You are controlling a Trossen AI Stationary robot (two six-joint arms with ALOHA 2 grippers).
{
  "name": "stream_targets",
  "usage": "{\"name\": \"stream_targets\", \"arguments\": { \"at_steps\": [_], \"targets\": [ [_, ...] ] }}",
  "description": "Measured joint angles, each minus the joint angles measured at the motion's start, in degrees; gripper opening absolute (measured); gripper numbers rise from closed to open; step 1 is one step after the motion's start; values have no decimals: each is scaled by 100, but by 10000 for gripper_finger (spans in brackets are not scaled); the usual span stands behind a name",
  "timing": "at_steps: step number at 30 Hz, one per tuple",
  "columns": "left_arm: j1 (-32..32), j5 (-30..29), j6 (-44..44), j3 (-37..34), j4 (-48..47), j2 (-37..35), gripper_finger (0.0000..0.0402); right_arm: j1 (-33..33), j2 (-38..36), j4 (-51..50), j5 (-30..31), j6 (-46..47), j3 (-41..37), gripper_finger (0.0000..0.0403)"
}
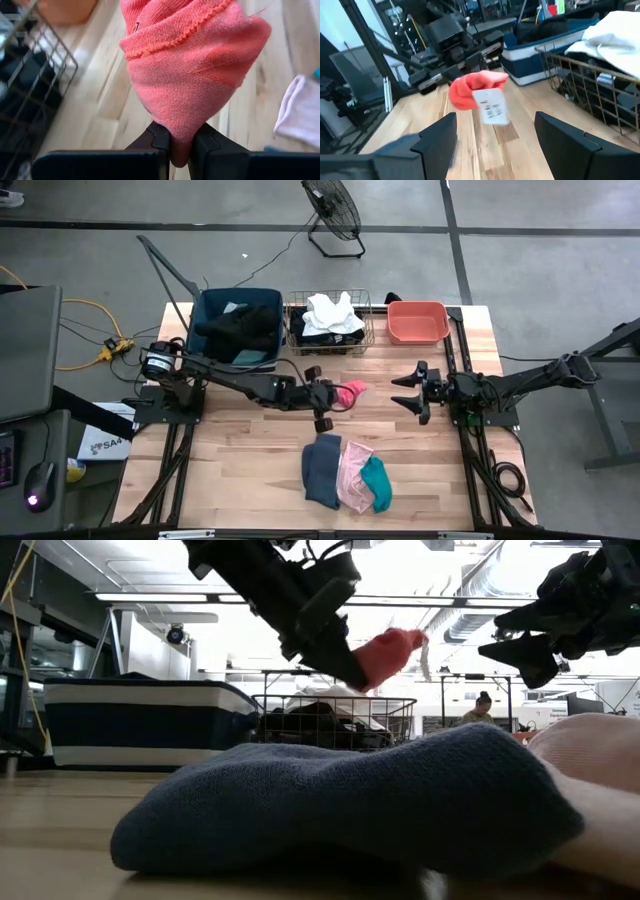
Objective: Pick & Place Cloths
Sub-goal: Put the orange sock into the orange bin
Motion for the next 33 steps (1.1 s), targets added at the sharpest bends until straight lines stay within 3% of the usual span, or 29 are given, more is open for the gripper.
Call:
{"name": "stream_targets", "arguments": {
  "at_steps": [15, 22, 33],
  "targets": [
    [0, 37, 213, 2, 256, -7, 23, -2, 24, 975, -238, -125, 0, 260],
    [1, 41, 213, 2, 263, -9, 23, -2, 548, 1349, -141, -215, 0, 260],
    [0, 192, 211, 7, 262, -9, 23, 276, 2587, 1957, 80, -2832, 918, 260]
  ]
}}
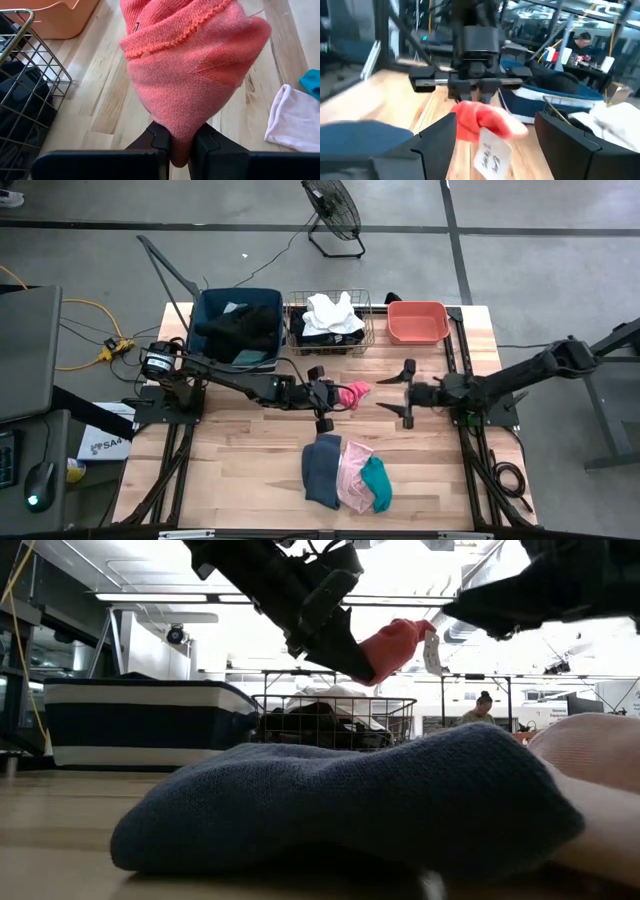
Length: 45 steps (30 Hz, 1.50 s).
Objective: Pick & Place Cloths
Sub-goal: Put the orange sock into the orange bin
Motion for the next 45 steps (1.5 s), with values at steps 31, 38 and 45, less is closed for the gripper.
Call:
{"name": "stream_targets", "arguments": {
  "at_steps": [31, 38, 45],
  "targets": [
    [2, 474, -23, 1, -170, -2, 23, 150, 2394, -801, 344, -1527, 1607, 158],
    [2, 476, -26, 2, -170, -2, 23, 150, 2394, -800, 495, -1313, 1607, 17],
    [0, 283, 193, 2, -174, -2, 106, 150, 2394, -797, 501, -882, 1607, 8]
  ]
}}
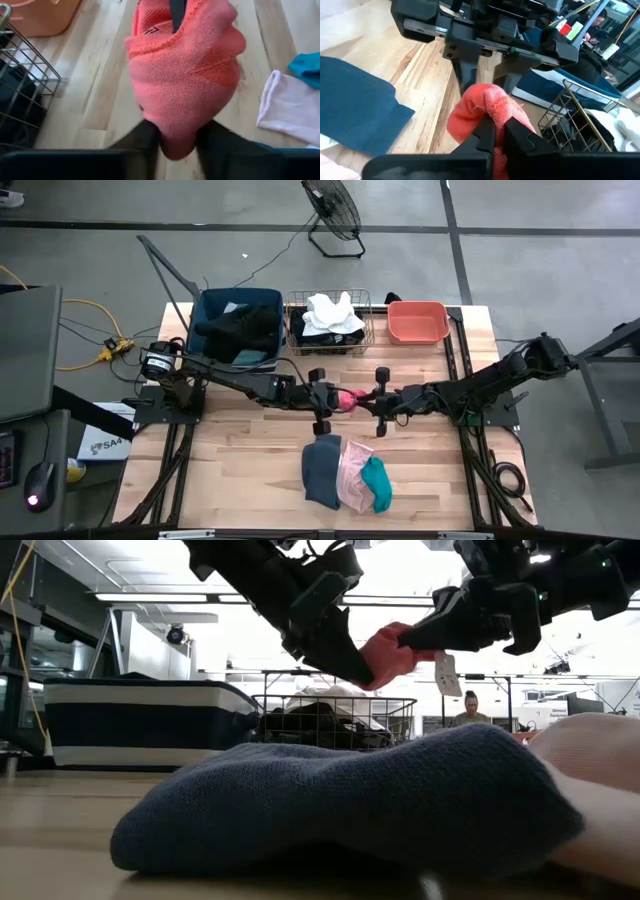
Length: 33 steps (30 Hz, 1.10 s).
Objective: Pick & Place Cloths
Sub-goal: Put the orange sock into the orange bin
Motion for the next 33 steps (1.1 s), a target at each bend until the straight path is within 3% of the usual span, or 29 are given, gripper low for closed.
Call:
{"name": "stream_targets", "arguments": {
  "at_steps": [6, 11, 18, 22, 28, 33],
  "targets": [
    [0, -44, 145, 0, -294, -112, 255, -2, -15, -36, 504, 474, 0, 6],
    [0, -547, 40, 17, -781, -308, 320, -17, -270, -337, 1545, 731, 2, 6],
    [0, -1023, -324, 26, -1545, -672, 321, -255, -999, -888, 3363, 1389, 1, 5],
    [0, -1037, -410, 33, -1579, -695, 311, -635, -1481, -1172, 3986, 1732, 6, 5],
    [0, -1037, -518, 35, -1613, -675, 301, -1553, -2020, -1906, 4338, 2483, -4, 5],
    [0, -1037, -520, 35, -1591, -675, 300, -2579, -2082, -2754, 3924, 3552, 0, 5]
  ]
}}
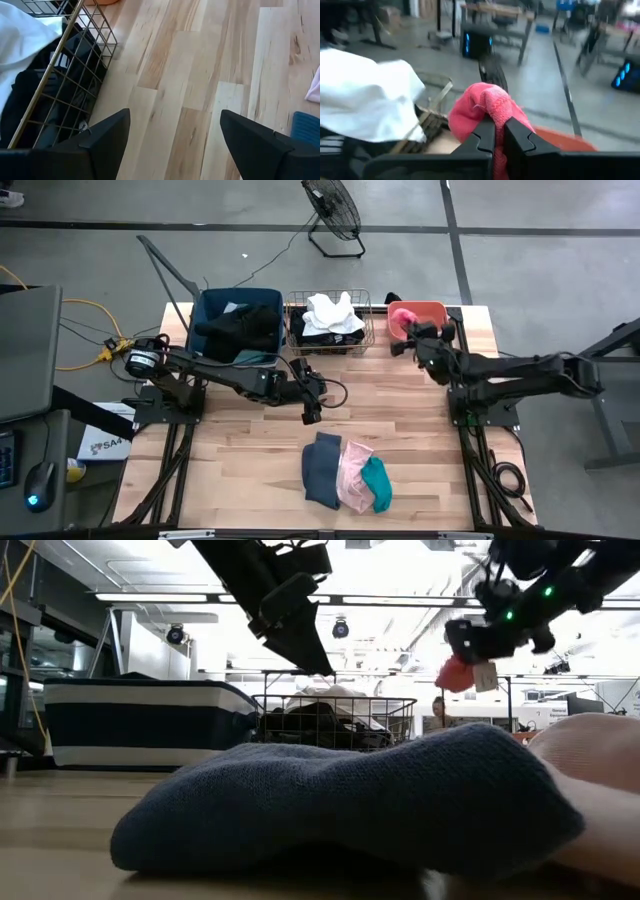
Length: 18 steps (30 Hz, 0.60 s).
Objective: Pick & Place Cloths
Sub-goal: Put the orange sock into the orange bin
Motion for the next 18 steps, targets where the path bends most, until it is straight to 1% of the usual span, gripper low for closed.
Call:
{"name": "stream_targets", "arguments": {
  "at_steps": [2, 4, 9, 13, 18],
  "targets": [
    [0, -2, -2, 0, 5, 0, 300, -430, 50, -239, -424, 240, 0, 5],
    [0, -1, -2, 0, 0, 0, 300, -815, 148, -273, -776, 326, 0, 5],
    [0, -2, -27, 0, 2, 0, 300, -1668, 428, -251, -1327, 184, 0, 5],
    [0, -2, -44, 0, 2, 0, 300, -2254, 716, -100, -1925, -387, 0, 5],
    [0, -2, -45, 0, 4, 0, 300, -2740, 1169, 222, -2620, -1567, 0, 5]
  ]
}}
